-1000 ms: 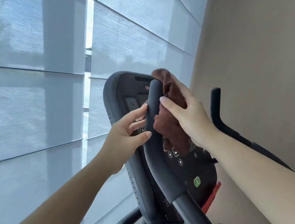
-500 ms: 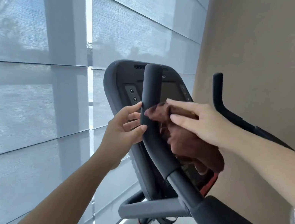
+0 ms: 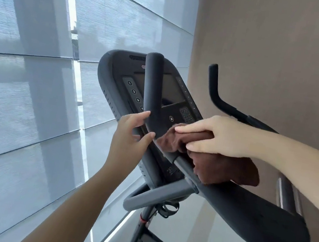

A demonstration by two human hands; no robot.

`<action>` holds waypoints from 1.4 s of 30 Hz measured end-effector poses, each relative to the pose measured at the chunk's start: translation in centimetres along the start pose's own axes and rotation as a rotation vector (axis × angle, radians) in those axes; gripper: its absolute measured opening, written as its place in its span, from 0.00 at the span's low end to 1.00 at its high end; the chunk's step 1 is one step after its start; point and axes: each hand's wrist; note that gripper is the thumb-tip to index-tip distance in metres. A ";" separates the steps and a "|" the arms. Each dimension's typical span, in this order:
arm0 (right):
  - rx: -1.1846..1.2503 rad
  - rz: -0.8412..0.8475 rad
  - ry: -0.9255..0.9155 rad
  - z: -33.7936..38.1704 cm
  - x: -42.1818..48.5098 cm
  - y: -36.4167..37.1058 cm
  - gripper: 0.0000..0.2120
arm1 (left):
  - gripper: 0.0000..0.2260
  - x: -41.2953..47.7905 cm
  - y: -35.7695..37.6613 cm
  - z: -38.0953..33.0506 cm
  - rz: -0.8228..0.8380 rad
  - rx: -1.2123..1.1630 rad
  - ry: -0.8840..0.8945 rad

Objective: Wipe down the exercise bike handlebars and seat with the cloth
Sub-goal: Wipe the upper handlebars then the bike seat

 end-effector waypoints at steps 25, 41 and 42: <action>-0.338 -0.537 0.511 5.6 0.0 7.1 0.16 | 0.14 1.8 -1.6 2.6 0.347 0.427 0.545; -0.102 -0.409 0.543 2.1 -14.9 4.1 0.20 | 0.20 -2.0 0.7 0.2 0.467 0.428 0.614; -0.103 -0.399 0.544 2.0 -15.1 4.6 0.20 | 0.20 -2.5 1.4 -0.2 0.496 0.405 0.602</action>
Point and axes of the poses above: each hand's wrist, its own x-axis towards the middle knuckle, its own y-axis out of the palm, z = x × y, and after that the axes turned 10 degrees about -x, right-handed
